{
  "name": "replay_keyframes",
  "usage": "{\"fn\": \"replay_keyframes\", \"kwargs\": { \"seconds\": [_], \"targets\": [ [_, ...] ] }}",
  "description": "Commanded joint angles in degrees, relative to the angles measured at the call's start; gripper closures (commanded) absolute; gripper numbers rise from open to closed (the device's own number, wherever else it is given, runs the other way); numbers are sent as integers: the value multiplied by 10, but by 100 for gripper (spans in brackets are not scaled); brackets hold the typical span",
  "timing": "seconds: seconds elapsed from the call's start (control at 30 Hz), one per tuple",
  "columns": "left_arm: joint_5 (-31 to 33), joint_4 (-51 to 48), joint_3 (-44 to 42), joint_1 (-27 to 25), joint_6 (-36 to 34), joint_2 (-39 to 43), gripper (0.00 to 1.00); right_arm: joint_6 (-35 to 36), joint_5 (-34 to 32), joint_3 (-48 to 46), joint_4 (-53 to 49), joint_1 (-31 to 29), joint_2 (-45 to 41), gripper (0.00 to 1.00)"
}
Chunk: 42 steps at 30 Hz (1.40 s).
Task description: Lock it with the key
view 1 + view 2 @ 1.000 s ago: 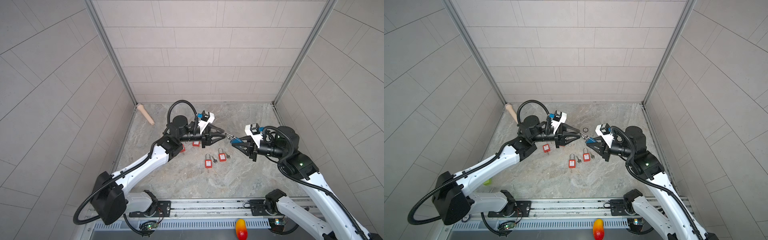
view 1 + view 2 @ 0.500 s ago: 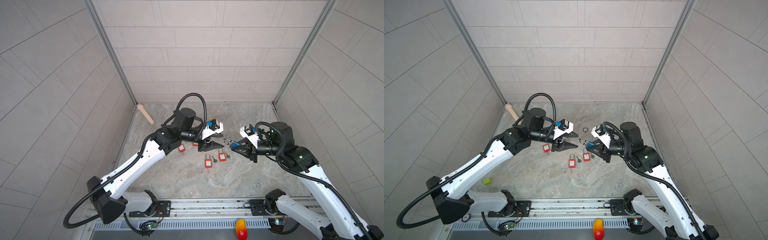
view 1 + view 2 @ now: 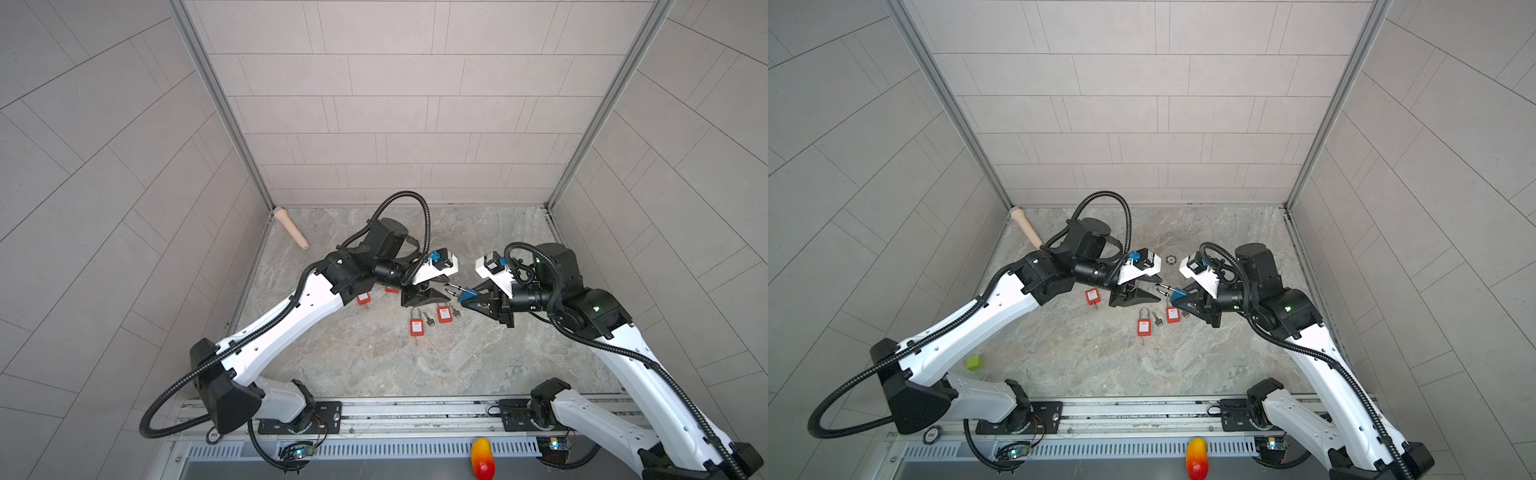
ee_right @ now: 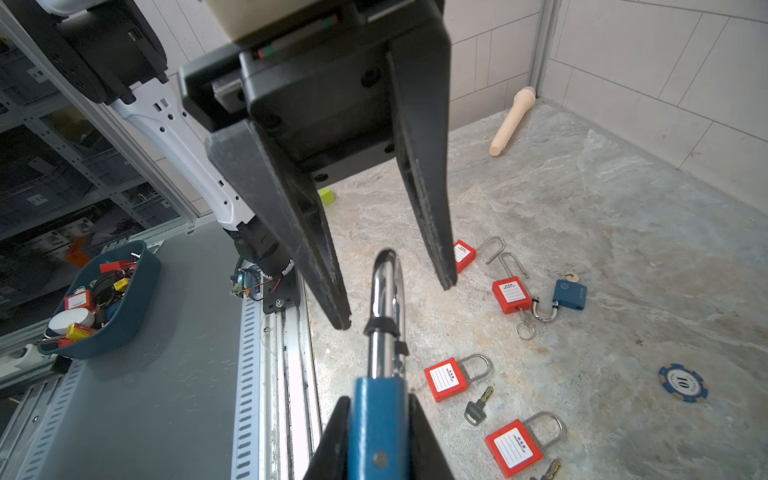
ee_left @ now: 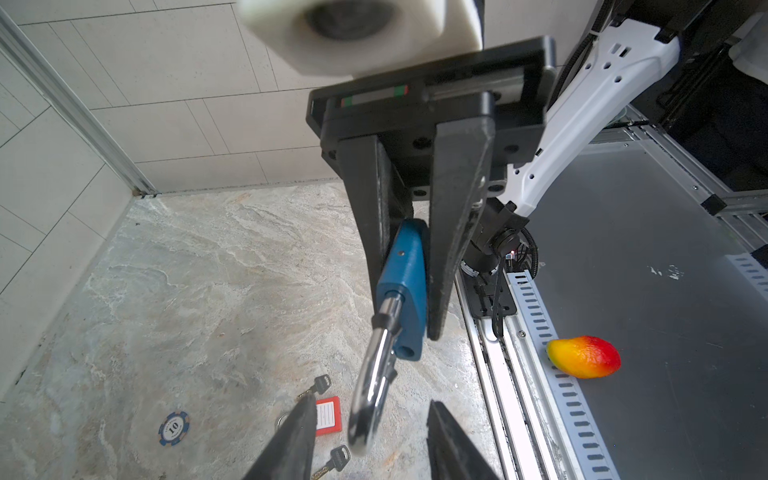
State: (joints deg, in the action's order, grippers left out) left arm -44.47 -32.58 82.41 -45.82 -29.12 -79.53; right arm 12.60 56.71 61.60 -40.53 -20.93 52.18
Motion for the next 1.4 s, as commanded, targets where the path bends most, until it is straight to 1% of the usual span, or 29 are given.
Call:
{"fn": "replay_keyframes", "kwargs": {
  "seconds": [0.0,0.07,0.17,0.3,0.37,0.4,0.43,0.47,0.5,0.57,0.63,0.73,0.8,0.93,1.13,1.37],
  "targets": [
    [-6,-6,23,-7,-15,-4,58,23,24,25,3,-3,-1,100],
    [-10,-6,24,-8,-13,-10,63,30,25,29,-6,-5,5,100],
    [-18,-6,24,-12,-10,-18,76,45,27,38,-25,-7,16,100],
    [-37,-6,21,-12,-8,-22,100,70,19,53,-39,-7,20,100],
    [-47,10,14,-8,3,-14,100,79,4,58,-40,-7,15,100],
    [-54,28,7,-3,18,-9,100,86,-2,59,-40,-7,10,96],
    [-64,64,-4,5,48,0,100,91,-14,59,-41,-6,3,83],
    [-74,103,-19,14,79,8,100,85,-29,58,-41,-5,-4,73],
    [-87,157,-39,25,119,18,100,78,-42,51,-36,-3,-14,64],
    [-98,253,-74,35,187,35,100,72,-48,30,-18,2,-34,58],
    [-101,298,-93,35,216,43,100,46,-40,4,19,11,-54,54],
    [-103,332,-107,35,240,49,100,10,-6,-14,59,19,-62,53],
    [-100,356,-120,35,252,58,100,9,10,-10,55,21,-56,53],
    [-100,355,-129,35,252,68,100,6,23,8,54,21,-34,55],
    [-97,332,-131,34,230,76,100,0,50,34,58,21,-11,61],
    [-86,286,-124,28,192,75,100,3,64,53,39,21,0,62]
  ]
}}
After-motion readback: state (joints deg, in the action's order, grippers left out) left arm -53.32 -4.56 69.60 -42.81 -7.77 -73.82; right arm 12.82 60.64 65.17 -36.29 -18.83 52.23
